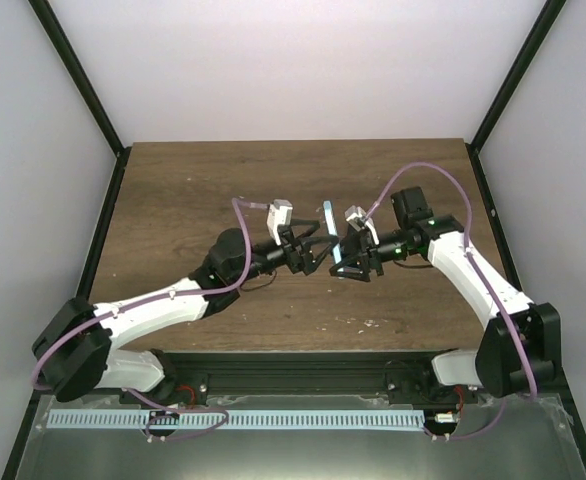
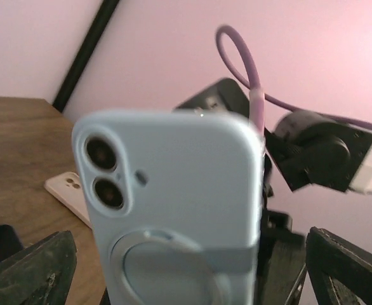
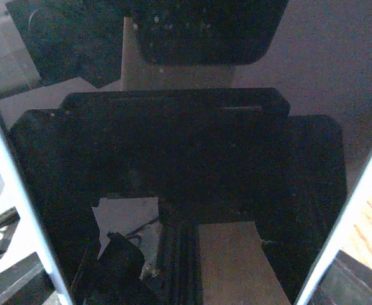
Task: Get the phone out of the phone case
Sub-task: Pick up the phone at the center of the board.
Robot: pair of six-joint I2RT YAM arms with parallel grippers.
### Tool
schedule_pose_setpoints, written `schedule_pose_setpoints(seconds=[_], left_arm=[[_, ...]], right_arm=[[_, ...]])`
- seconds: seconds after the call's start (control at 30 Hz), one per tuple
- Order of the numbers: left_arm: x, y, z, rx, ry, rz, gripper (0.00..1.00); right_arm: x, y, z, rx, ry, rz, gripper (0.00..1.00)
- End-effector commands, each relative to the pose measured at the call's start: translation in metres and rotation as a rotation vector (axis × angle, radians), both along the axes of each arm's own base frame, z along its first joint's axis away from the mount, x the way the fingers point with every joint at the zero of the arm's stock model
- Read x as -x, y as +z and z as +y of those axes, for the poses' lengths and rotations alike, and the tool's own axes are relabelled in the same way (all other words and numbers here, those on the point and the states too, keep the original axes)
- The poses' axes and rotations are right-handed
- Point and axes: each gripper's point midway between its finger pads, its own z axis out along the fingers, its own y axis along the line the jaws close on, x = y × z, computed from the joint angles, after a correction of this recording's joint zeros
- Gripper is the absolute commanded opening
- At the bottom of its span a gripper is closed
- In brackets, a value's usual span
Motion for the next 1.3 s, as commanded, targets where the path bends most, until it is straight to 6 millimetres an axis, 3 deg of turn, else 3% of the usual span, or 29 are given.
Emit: schedule_pose_setpoints(seconds=[0.0, 0.13, 0.33, 0.53, 1.1, 1.27], left_arm=[[-0.02, 0.003, 0.006, -0.116, 0.158, -0.047, 0.98], [-0.041, -0.017, 0.004, -0.204, 0.243, 0.085, 0.74], [-0.041, -0.024, -0.018, -0.251, 0.239, 0.141, 0.62], [-0.04, -0.023, -0.03, -0.222, 0.212, 0.15, 0.45], [-0.044, -0.01, -0.036, -0.195, 0.211, 0.138, 0.27], [-0.04, -0.003, -0.037, -0.172, 0.187, 0.101, 0.17]], right_arm=[[-0.028, 0.001, -0.004, 0.097, -0.154, -0.137, 0.53], [-0.048, 0.001, -0.012, 0.178, -0.275, -0.228, 0.52], [-0.07, -0.003, -0.025, 0.299, -0.413, -0.324, 0.51], [-0.075, -0.006, -0.028, 0.343, -0.45, -0.373, 0.51], [-0.077, -0.018, -0.024, 0.424, -0.473, -0.44, 0.49], [-0.074, -0.018, -0.023, 0.415, -0.464, -0.447, 0.5]])
